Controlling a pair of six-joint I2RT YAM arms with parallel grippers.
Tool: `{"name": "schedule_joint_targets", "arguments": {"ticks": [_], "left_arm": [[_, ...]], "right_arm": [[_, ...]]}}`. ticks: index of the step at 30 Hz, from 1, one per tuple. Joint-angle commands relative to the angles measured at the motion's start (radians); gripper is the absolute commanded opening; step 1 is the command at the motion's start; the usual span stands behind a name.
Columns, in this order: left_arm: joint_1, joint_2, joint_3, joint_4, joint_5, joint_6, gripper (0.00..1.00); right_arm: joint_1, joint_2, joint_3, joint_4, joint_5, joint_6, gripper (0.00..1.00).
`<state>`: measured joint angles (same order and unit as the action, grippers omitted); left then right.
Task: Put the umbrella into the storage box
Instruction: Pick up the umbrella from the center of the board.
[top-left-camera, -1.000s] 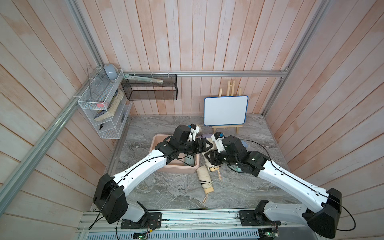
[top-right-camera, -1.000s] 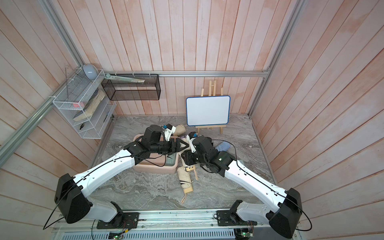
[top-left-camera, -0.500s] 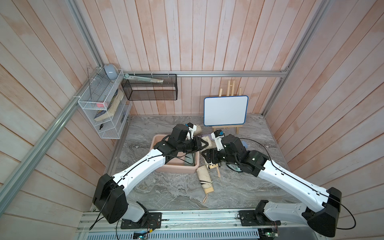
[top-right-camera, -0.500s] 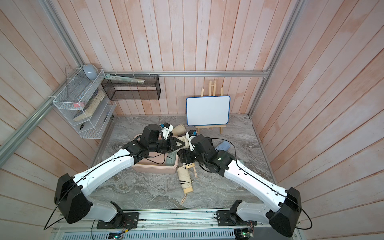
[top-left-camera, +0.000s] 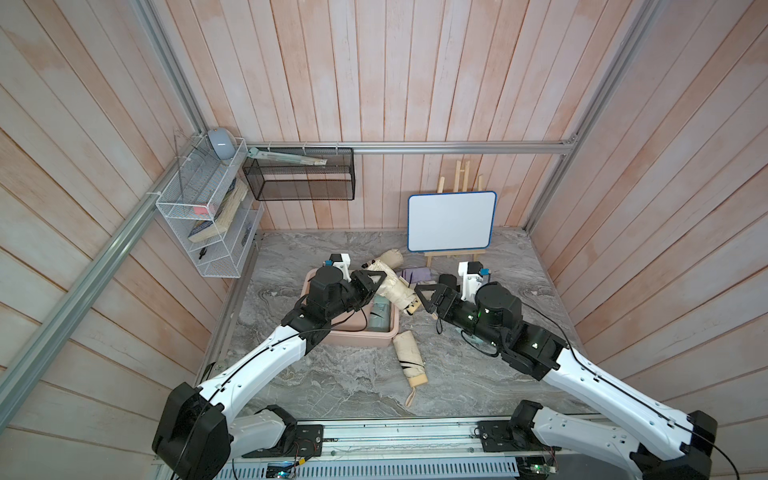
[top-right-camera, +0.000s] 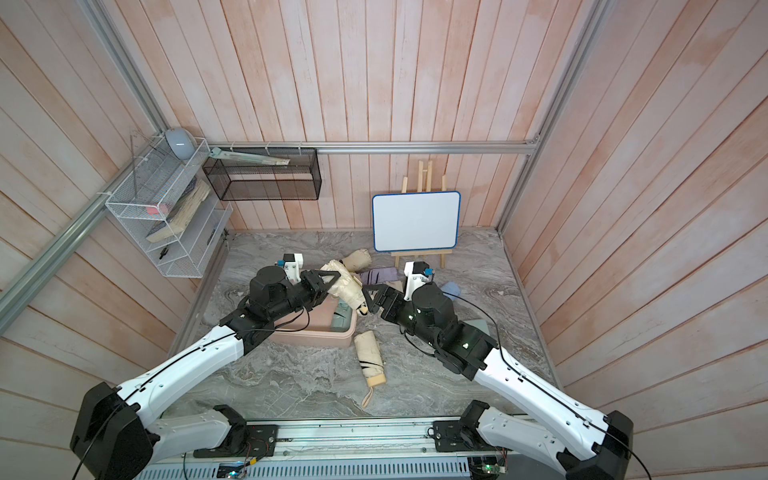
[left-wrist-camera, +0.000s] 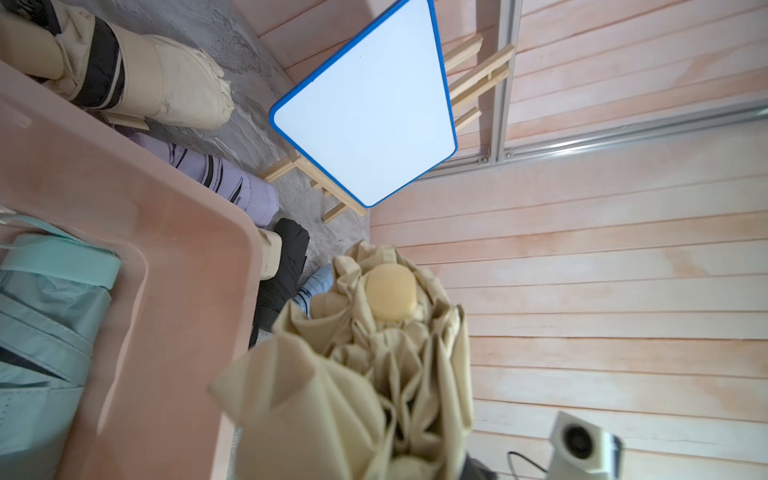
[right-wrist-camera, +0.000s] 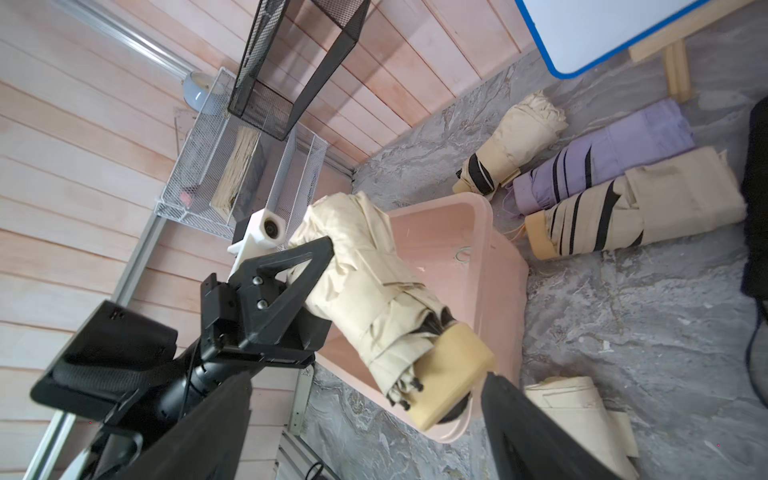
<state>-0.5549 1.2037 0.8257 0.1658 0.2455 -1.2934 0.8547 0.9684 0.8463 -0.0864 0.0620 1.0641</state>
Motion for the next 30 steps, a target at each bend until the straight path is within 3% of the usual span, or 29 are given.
{"name": "schedule_joint_targets", "arguments": {"ticks": [1, 8, 10, 14, 20, 30], "left_arm": [[0.004, -0.05, -0.035, 0.244, -0.067, -0.167, 0.0], [0.01, -0.049, -0.113, 0.399, -0.099, -0.305, 0.0], [0.01, -0.046, -0.118, 0.415, -0.098, -0.321, 0.0], [0.01, -0.044, -0.133, 0.443, -0.111, -0.345, 0.0], [0.01, -0.062, -0.18, 0.466, -0.132, -0.383, 0.0], [0.009, -0.061, -0.183, 0.462, -0.109, -0.401, 0.0]], "right_arm": [[-0.003, 0.034, -0.034, 0.228, -0.034, 0.178, 0.93], [-0.003, 0.124, -0.125, 0.555, -0.057, 0.33, 0.96], [-0.003, 0.163, -0.127, 0.603, -0.071, 0.391, 0.98], [-0.002, 0.218, -0.094, 0.628, -0.08, 0.39, 0.97], [-0.006, 0.259, -0.086, 0.708, -0.063, 0.397, 0.81], [-0.005, 0.319, -0.063, 0.752, -0.065, 0.41, 0.64]]}}
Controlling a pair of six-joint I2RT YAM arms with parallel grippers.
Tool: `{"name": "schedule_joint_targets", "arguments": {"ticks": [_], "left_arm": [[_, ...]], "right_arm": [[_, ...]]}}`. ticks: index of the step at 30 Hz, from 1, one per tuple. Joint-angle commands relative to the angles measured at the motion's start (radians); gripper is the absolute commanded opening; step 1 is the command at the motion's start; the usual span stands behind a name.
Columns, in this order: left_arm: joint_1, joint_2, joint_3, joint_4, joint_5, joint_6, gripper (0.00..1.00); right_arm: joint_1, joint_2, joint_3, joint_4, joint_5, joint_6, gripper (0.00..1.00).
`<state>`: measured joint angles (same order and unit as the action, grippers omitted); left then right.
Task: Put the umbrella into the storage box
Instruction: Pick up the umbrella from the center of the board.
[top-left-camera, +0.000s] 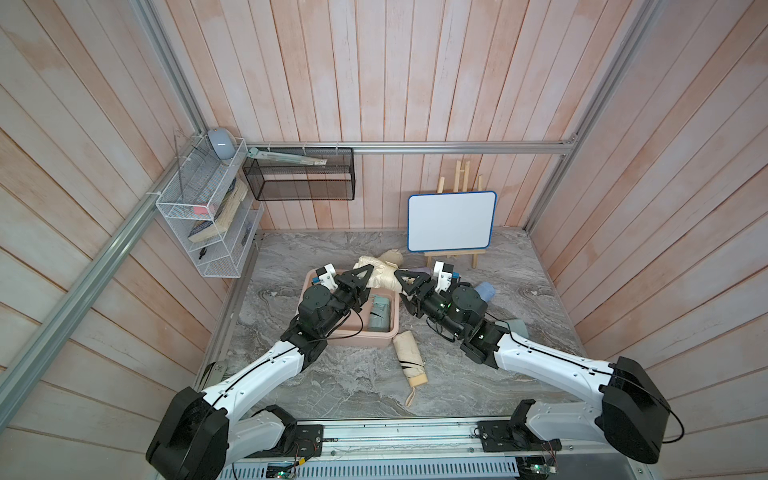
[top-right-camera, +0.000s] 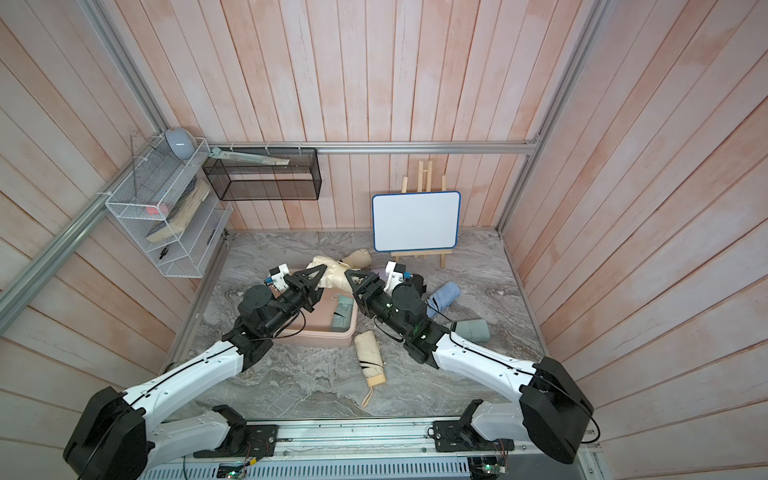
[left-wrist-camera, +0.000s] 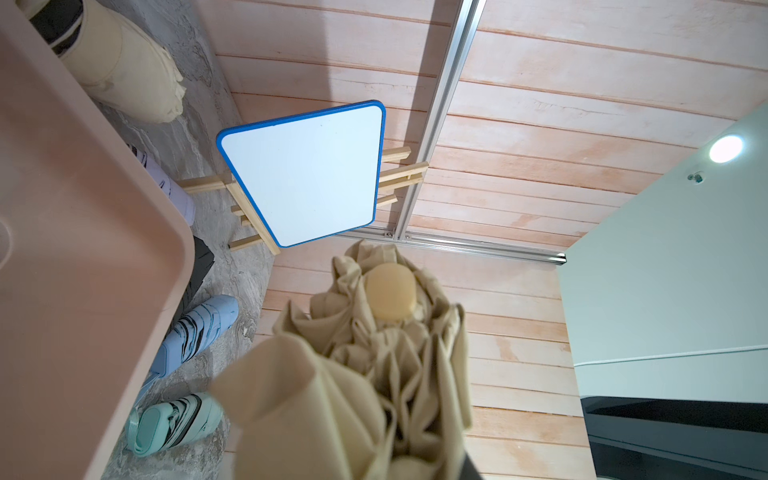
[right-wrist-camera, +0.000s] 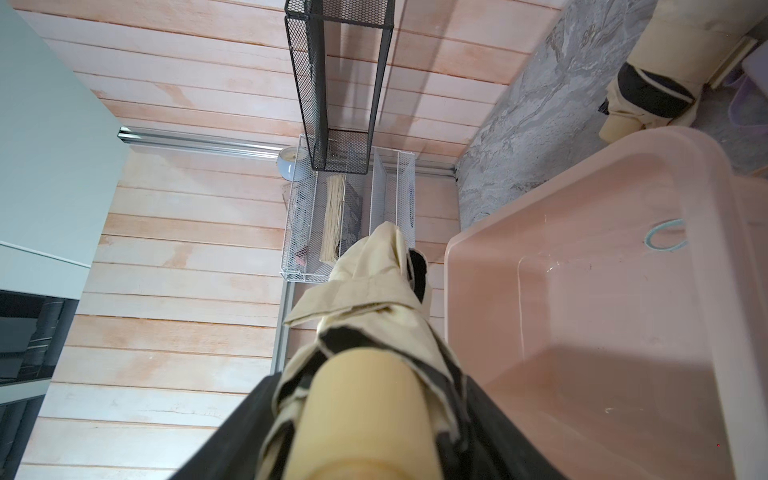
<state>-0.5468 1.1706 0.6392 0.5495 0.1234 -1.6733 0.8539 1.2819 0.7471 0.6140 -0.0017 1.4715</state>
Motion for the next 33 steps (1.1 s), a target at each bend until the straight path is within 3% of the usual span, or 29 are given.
{"name": "schedule_joint_targets", "arguments": {"ticks": [1, 4, 6, 9, 14, 17, 23, 25, 30, 33], "left_arm": [[0.002, -0.03, 0.004, 0.074, 0.016, -0.019, 0.0], [0.001, -0.038, 0.003, 0.05, 0.024, -0.016, 0.02], [0.0, -0.045, -0.006, 0.046, 0.027, -0.017, 0.11], [0.0, -0.063, -0.019, 0.022, 0.029, -0.003, 0.33], [0.0, -0.129, -0.046, -0.079, 0.01, 0.032, 0.82], [0.001, -0.176, -0.056, -0.171, -0.006, 0.06, 1.0], [0.002, -0.246, -0.044, -0.38, -0.022, 0.161, 1.0], [0.002, -0.267, 0.005, -0.511, -0.048, 0.25, 1.0], [0.002, -0.253, 0.213, -0.844, -0.166, 0.639, 1.0], [0.002, -0.246, 0.296, -0.881, -0.199, 0.919, 1.0]], "right_arm": [[-0.004, 0.008, 0.037, 0.049, 0.001, 0.004, 0.61], [-0.003, 0.022, 0.038, 0.044, 0.002, 0.015, 0.51], [-0.004, 0.031, 0.043, 0.037, 0.0, 0.016, 0.46], [-0.003, 0.037, 0.043, 0.03, 0.0, 0.013, 0.4], [0.0, 0.034, 0.041, 0.017, 0.016, 0.004, 0.3], [-0.001, 0.025, 0.045, -0.011, 0.04, -0.017, 0.28], [-0.023, 0.011, 0.059, -0.064, 0.046, -0.058, 0.24], [-0.034, 0.0, 0.079, -0.121, 0.047, -0.103, 0.23], [-0.071, -0.015, 0.137, -0.271, -0.005, -0.193, 0.21], [-0.087, -0.01, 0.205, -0.408, -0.068, -0.293, 0.2]]}}
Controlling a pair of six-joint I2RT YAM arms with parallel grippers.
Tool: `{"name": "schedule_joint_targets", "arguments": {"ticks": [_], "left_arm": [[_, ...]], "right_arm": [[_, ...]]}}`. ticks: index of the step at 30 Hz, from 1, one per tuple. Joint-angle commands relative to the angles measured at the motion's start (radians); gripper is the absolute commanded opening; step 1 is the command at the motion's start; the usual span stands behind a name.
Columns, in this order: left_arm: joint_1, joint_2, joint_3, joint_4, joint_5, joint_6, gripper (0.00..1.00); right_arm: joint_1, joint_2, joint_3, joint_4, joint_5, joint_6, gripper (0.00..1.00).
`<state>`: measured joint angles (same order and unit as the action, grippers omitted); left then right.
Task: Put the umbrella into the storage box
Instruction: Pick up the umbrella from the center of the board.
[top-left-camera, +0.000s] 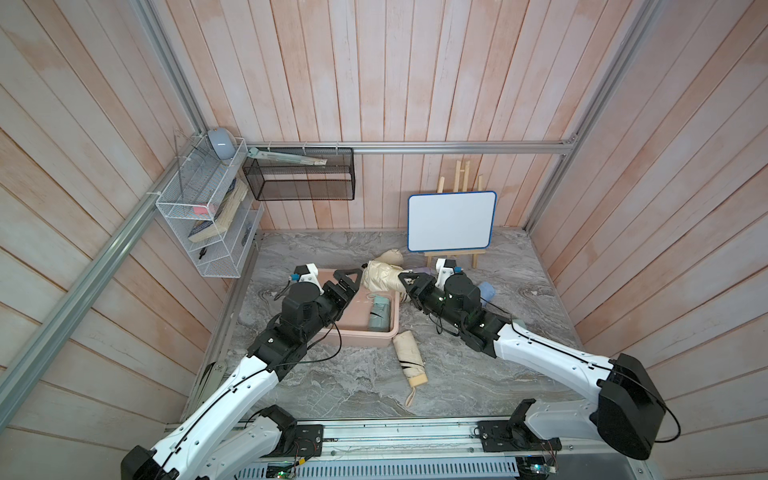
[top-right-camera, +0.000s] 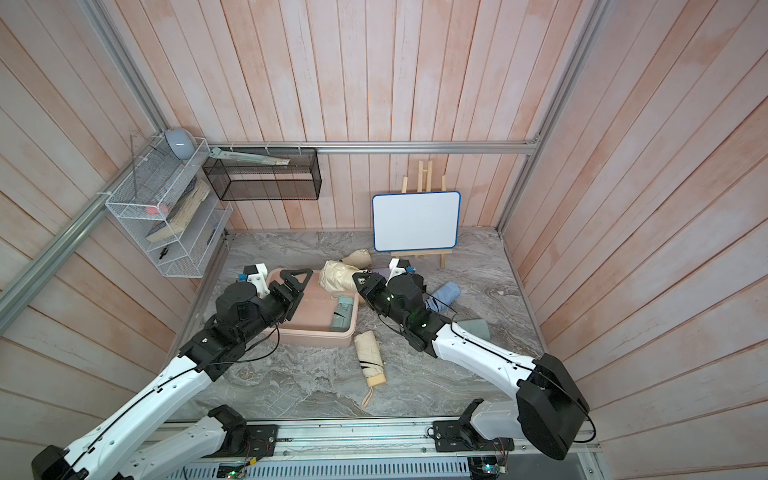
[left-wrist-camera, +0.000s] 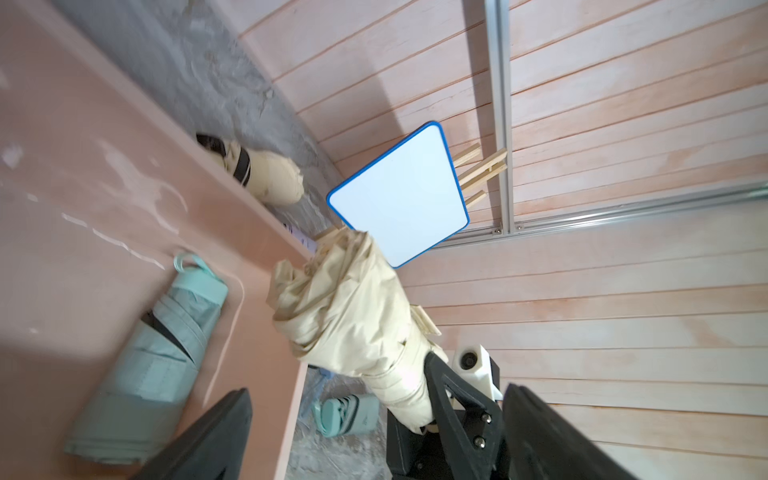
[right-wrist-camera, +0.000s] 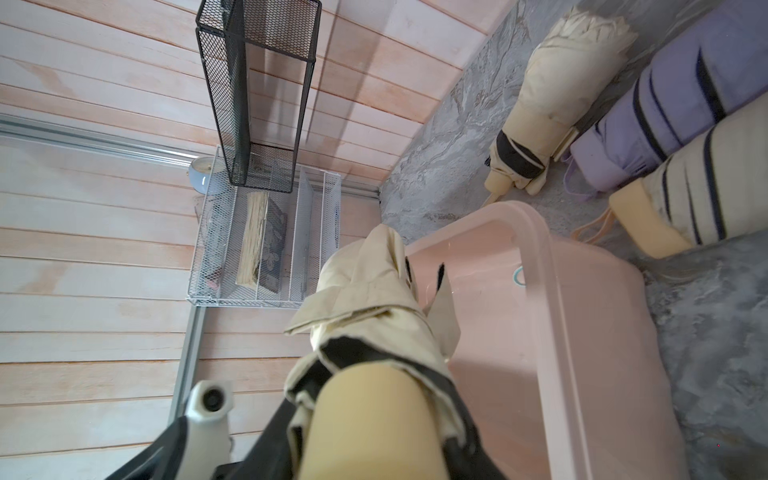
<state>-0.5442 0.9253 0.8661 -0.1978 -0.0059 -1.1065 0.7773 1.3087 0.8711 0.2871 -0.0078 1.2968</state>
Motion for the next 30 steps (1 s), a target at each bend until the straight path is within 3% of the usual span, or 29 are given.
{"name": "schedule_joint_targets", "arguments": {"ticks": [1, 7, 10, 13, 21, 30], "left_arm": [[0.0, -0.003, 0.085, -0.118, -0.055, 0.462, 1.0], [0.0, 0.0, 0.111, -0.09, 0.159, 1.101, 0.98], [-0.002, -0.003, 0.117, -0.124, 0.232, 1.329, 0.98], [-0.001, -0.001, 0.12, -0.145, 0.25, 1.457, 0.99], [-0.045, 0.051, 0.162, -0.22, 0.277, 1.583, 1.0], [-0.102, 0.107, 0.199, -0.262, 0.3, 1.614, 1.0]], "right_arm": [[-0.017, -0.032, 0.111, -0.13, -0.086, -0.157, 0.2], [-0.057, 0.013, 0.227, -0.344, -0.279, -0.351, 0.21], [-0.077, 0.033, 0.251, -0.379, -0.372, -0.4, 0.21], [-0.083, 0.05, 0.291, -0.43, -0.425, -0.456, 0.21], [-0.085, 0.083, 0.376, -0.588, -0.463, -0.607, 0.22], [-0.087, 0.105, 0.409, -0.562, -0.555, -0.639, 0.22]]}}
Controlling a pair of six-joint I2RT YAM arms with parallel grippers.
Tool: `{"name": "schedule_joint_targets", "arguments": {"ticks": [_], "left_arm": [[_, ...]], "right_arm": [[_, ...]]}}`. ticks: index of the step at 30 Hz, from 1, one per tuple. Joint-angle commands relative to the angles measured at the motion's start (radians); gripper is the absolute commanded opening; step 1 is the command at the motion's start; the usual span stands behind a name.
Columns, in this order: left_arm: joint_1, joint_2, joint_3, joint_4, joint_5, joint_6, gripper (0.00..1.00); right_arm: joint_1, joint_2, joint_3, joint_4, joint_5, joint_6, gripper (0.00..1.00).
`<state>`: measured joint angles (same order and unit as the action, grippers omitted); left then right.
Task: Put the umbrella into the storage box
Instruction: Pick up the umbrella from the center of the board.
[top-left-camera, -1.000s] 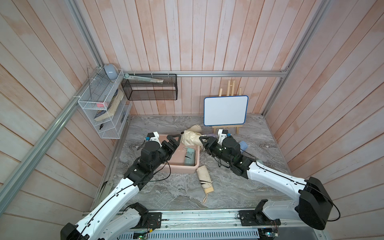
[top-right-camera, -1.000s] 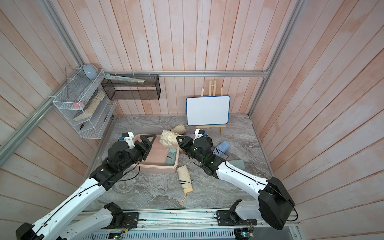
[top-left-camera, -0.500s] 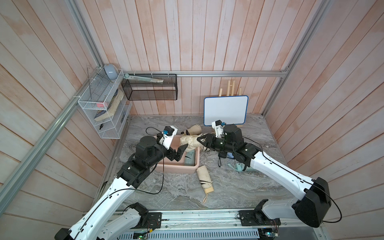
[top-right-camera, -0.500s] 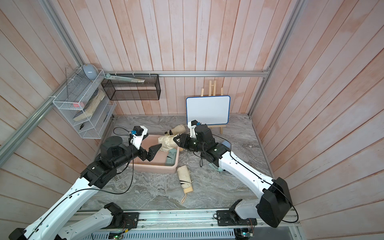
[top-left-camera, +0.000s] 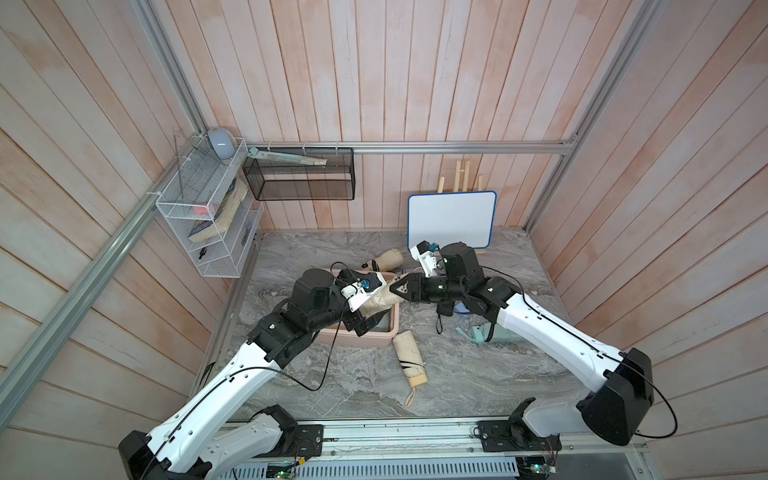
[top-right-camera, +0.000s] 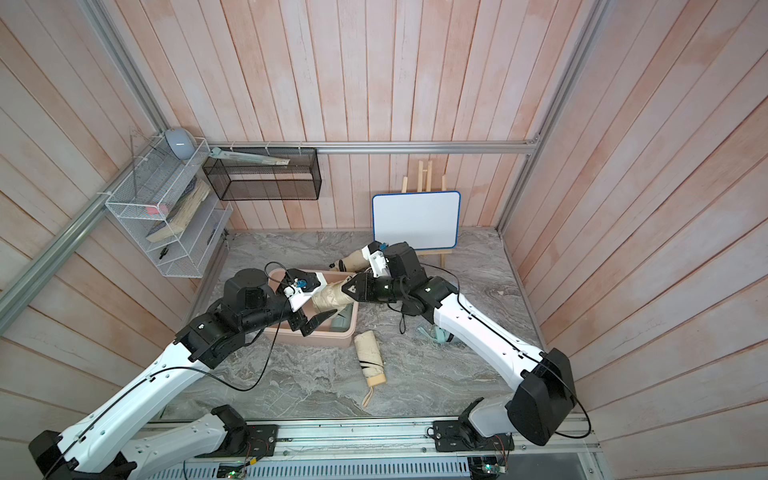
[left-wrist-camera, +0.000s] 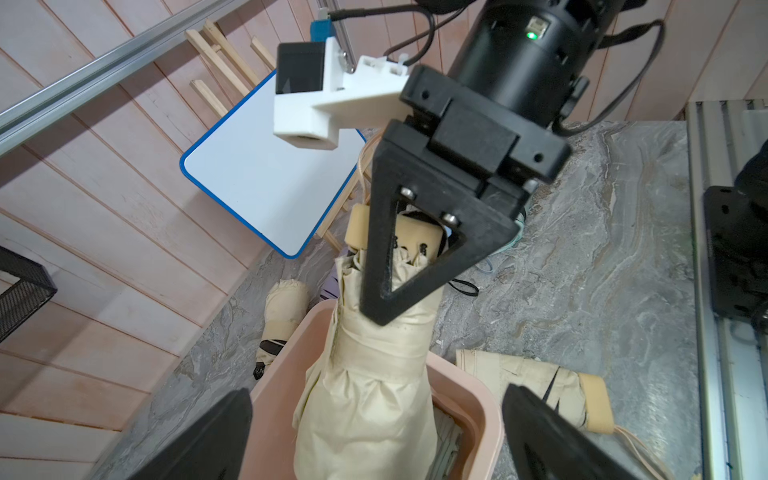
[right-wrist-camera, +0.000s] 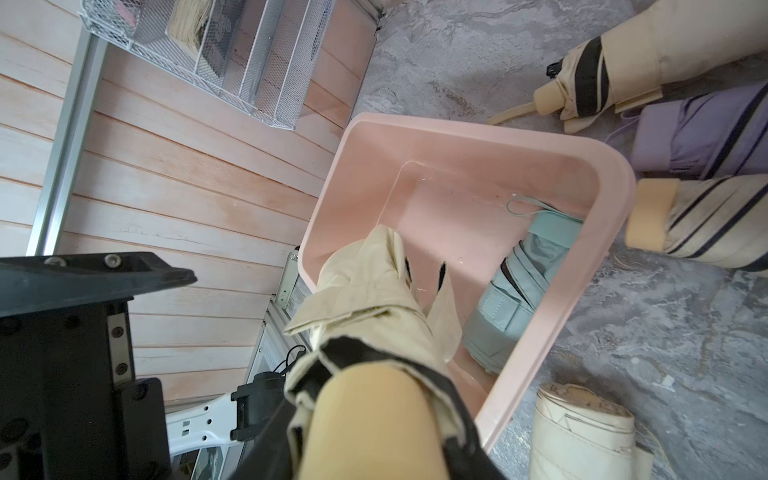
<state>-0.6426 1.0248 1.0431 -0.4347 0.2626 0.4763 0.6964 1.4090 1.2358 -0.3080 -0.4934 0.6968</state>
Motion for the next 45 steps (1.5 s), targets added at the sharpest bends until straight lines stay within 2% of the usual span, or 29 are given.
{"name": "schedule_joint_targets", "arguments": {"ticks": [1, 8, 15, 20, 27, 30, 38, 42, 45], "left_arm": [[-0.005, 0.01, 0.02, -0.025, 0.036, 0.038, 1.0], [-0.005, 0.019, -0.012, 0.001, -0.039, 0.11, 1.0], [-0.003, 0.04, -0.012, 0.01, 0.03, 0.098, 1.0], [-0.004, 0.056, -0.024, 0.006, 0.054, 0.109, 0.95], [-0.008, 0.085, -0.033, 0.026, 0.017, 0.108, 0.81], [-0.008, 0.099, -0.037, 0.033, -0.009, 0.107, 0.77], [-0.008, 0.098, -0.042, 0.039, -0.02, 0.093, 0.58], [-0.008, 0.088, -0.054, 0.043, -0.034, 0.078, 0.45], [-0.008, 0.079, -0.068, 0.067, -0.065, 0.049, 0.38]], "right_arm": [[-0.006, 0.008, 0.043, 0.034, -0.086, -0.045, 0.22], [-0.006, 0.005, 0.044, 0.023, -0.168, -0.097, 0.22], [-0.006, -0.004, 0.029, 0.058, -0.233, -0.089, 0.22], [-0.004, -0.014, 0.016, 0.077, -0.248, -0.079, 0.22], [-0.005, -0.022, -0.008, 0.126, -0.269, -0.051, 0.22], [-0.005, -0.022, -0.026, 0.145, -0.279, -0.041, 0.22], [-0.005, -0.025, -0.051, 0.171, -0.259, -0.023, 0.22], [-0.005, -0.031, -0.066, 0.201, -0.239, 0.004, 0.28], [-0.005, -0.042, -0.088, 0.239, -0.211, 0.036, 0.45]]}}
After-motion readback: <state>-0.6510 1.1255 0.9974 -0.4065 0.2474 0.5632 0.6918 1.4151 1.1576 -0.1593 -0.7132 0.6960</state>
